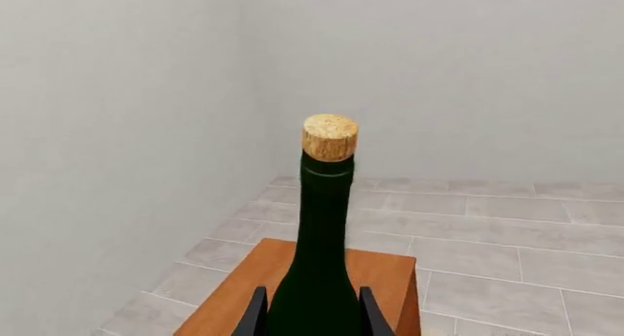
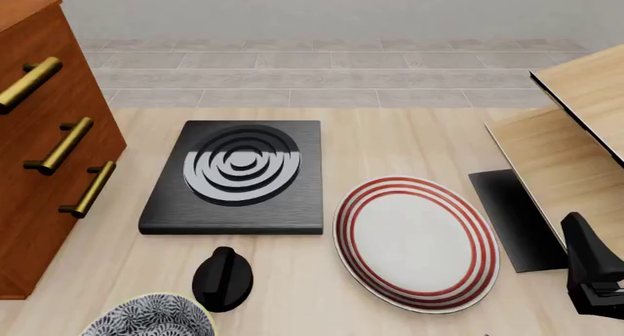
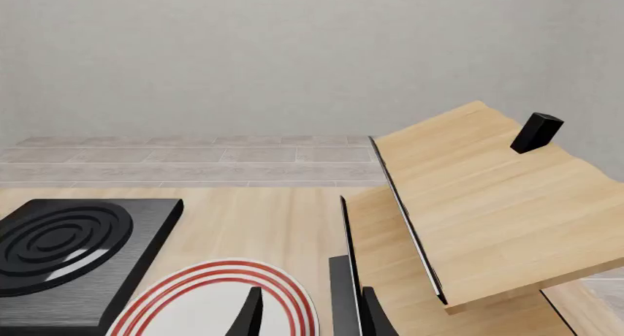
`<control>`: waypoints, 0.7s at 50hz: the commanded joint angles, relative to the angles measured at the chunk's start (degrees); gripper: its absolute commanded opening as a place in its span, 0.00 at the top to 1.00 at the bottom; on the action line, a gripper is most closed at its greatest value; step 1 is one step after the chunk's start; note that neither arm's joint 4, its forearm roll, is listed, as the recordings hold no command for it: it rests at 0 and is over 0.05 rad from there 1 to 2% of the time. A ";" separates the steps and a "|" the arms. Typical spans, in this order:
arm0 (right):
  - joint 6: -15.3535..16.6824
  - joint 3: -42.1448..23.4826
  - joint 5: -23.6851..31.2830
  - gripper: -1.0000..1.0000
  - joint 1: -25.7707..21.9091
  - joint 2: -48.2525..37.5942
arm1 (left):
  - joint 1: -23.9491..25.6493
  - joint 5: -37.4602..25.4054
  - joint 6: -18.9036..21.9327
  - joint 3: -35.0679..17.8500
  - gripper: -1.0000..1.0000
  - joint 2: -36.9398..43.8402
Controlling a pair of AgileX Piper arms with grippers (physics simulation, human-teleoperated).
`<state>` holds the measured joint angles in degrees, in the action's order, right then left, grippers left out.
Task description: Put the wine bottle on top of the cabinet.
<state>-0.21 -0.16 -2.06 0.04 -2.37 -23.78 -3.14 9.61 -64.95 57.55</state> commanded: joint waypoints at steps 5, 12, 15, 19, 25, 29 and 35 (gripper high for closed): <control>0.01 0.00 0.01 0.00 -0.01 0.01 | -2.15 4.17 0.30 3.19 1.00 0.87; -0.01 0.00 0.01 0.00 0.00 0.02 | -3.58 6.08 0.66 4.54 1.00 2.41; 0.00 0.00 0.00 0.00 -0.01 0.00 | -3.91 6.48 0.76 4.98 1.00 2.67; 0.01 0.00 0.00 0.00 0.01 -0.01 | -4.62 7.21 0.70 5.60 1.00 3.22; 0.00 0.00 -0.01 0.00 0.00 -0.02 | -5.60 8.52 0.48 6.25 1.00 4.05; 0.00 0.00 -0.01 0.00 0.01 -0.02 | -5.82 9.09 0.57 6.52 1.00 4.54; 0.00 0.00 0.00 0.00 0.00 0.01 | -6.50 9.95 0.39 6.92 1.00 5.42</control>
<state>-0.21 -0.16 -2.06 0.04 -2.38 -29.16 5.04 8.91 -58.49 61.98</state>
